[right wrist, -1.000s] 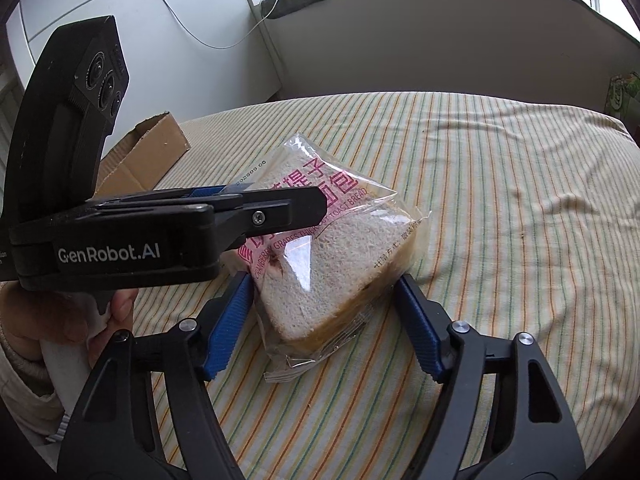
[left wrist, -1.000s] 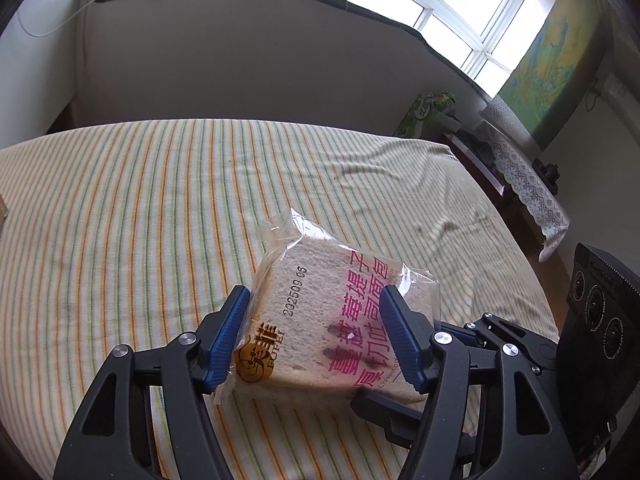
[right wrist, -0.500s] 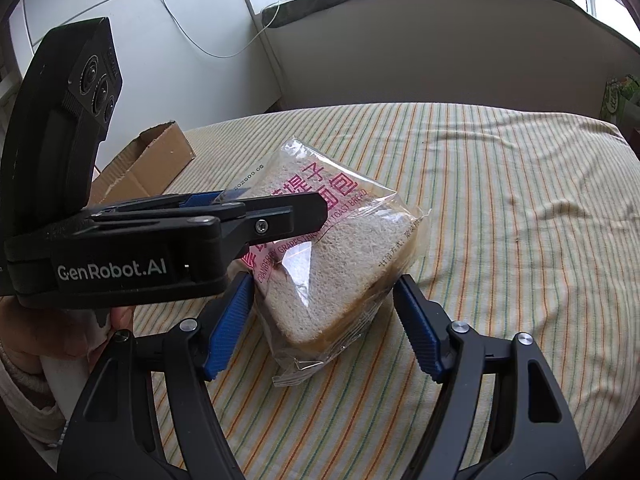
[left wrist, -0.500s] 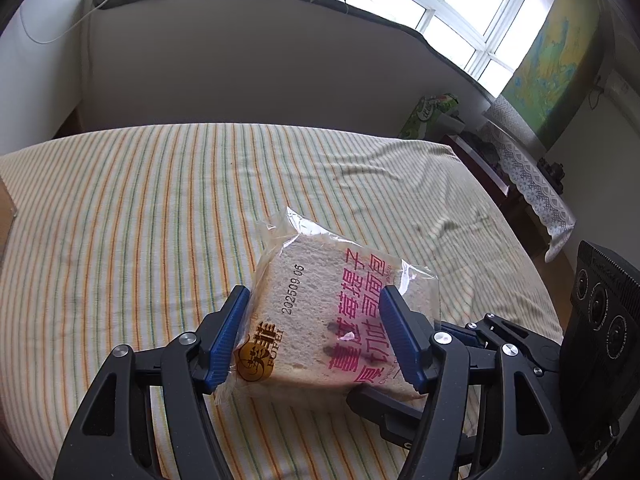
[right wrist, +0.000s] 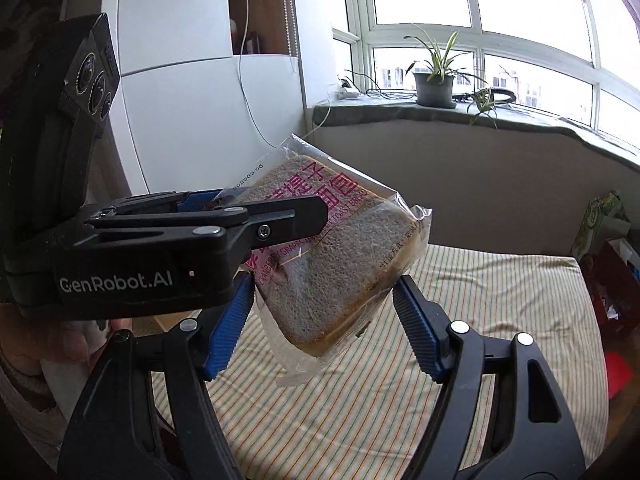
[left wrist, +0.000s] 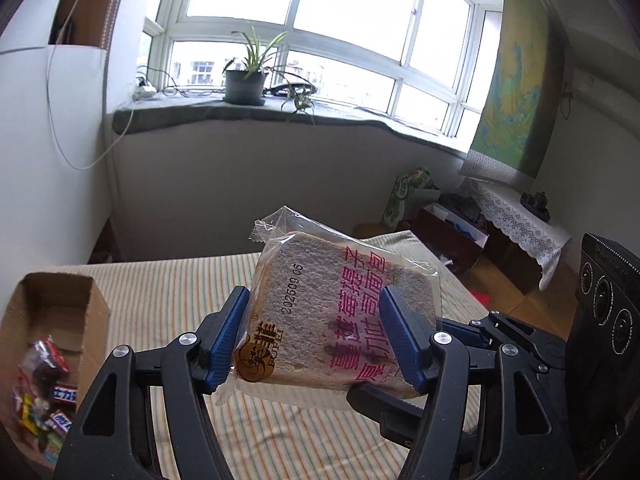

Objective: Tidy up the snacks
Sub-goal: 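Carry the bread loaf into the cardboard box and open both tools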

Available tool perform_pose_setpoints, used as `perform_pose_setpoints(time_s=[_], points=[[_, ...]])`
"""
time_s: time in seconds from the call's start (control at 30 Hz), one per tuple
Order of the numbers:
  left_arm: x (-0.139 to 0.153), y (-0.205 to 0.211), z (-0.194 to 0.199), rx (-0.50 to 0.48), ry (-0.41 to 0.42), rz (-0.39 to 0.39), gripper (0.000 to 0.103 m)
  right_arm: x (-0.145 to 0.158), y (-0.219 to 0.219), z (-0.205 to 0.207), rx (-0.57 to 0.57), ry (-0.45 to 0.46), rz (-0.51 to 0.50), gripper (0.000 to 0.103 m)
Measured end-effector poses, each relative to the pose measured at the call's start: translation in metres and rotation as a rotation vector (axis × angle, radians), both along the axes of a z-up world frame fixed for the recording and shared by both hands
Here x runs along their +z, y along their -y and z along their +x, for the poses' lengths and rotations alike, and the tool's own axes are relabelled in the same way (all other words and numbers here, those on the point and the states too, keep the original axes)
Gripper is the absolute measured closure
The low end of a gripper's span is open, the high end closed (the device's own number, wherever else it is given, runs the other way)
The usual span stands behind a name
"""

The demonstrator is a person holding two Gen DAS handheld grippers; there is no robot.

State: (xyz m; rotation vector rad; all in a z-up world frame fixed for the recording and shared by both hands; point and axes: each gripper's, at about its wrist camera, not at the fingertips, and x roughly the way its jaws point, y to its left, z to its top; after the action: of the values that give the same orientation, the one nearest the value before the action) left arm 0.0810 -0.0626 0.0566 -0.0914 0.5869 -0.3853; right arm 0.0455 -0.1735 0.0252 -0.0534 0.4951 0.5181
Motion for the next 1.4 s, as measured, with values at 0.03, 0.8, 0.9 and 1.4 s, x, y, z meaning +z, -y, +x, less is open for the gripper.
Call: perform_pose_setpoints(time_s=[0.03,0.8,0.9,1.4], points=[[0.006,-0.003,-0.006,0.003,0.015,-0.004,0.037,0.005,-0.003,-0.005,0.002,0.011,-0.005,0.028],[-0.013,-0.149,-0.050,0.243,0.030,-0.090,0.037,-0.010,-0.190,0.006,0.287,-0.041,-0.128,0.028],[-0.019,-0.187,-0.061,0.329,0.017,-0.088,0.037,-0.015,-0.232,0.009,0.370,-0.048,-0.127,0.028],[0.003,-0.262,-0.080,0.476,0.072,-0.055,0.037,0.000,-0.288,0.012,0.469,0.002,-0.127,0.028]])
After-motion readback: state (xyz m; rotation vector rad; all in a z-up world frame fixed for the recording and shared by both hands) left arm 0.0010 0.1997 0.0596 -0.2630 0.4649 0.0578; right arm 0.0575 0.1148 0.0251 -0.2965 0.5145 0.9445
